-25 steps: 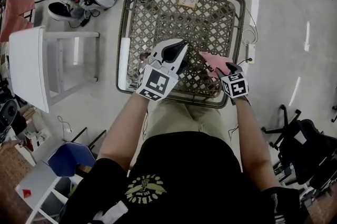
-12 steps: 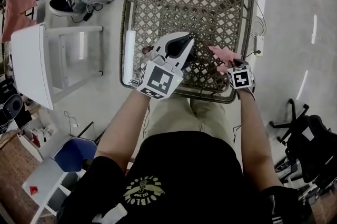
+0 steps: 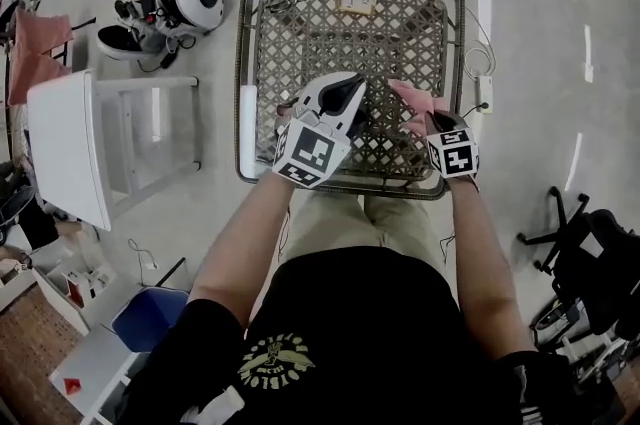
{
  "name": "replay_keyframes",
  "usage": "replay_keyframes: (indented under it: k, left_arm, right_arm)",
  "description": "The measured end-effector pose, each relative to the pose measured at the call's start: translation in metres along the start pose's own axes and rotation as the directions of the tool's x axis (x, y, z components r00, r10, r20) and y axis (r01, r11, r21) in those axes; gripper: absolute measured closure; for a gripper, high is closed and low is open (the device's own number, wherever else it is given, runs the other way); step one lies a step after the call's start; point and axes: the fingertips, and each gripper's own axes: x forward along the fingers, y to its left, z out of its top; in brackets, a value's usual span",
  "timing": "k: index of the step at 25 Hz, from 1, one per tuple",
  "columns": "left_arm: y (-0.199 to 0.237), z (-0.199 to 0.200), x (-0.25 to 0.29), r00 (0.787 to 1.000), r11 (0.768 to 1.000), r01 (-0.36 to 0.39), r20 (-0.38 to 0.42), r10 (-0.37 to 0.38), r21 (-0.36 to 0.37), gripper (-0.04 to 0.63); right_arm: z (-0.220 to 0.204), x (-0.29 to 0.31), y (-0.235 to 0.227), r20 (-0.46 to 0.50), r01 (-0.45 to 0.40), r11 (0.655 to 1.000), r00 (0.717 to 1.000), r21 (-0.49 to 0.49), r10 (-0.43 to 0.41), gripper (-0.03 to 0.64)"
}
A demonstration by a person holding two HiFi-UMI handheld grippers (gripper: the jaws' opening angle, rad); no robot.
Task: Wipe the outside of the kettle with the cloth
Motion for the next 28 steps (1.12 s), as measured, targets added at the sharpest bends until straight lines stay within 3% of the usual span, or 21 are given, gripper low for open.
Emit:
replay_keyframes:
  k: [6,12,16,20,28]
  left_arm:
    - [0.000,0.000,0.000,1.000,1.000,0.001,-0.004,-0.001,0.003,0.586]
    - [-0.002,-0.002,0.001,1.000,1.000,0.014,-0.006,-0.014,0.012,0.586]
    - [-0.007,-0.004,0.003,0.999,0.998,0.030,-0.034,-0.027,0.064,0.586]
    - [-0.009,-0.003,0.002,0.999,0.995,0.044,-0.028,-0.041,0.090,0.586]
    - [-0.010,-0.002,-0.001,0.998,0.994,0.067,-0.008,-0.067,0.087,0.586]
  right_arm:
    - [0.054,-0.008,0.035,0.080,-0.049,0.997,0.995,-0.055,0.054,0.595]
    - [0.089,-0.006,0.088,0.094,-0.156,0.967,0.980,-0.200,0.178,0.595]
    - [0.086,-0.004,0.116,0.044,-0.224,0.925,0.967,-0.307,0.249,0.595]
    - [0.075,-0.009,0.134,0.015,-0.264,0.898,0.958,-0.352,0.288,0.595]
    - [0.048,-0.022,0.170,-0.013,-0.301,0.886,0.948,-0.354,0.317,0.595]
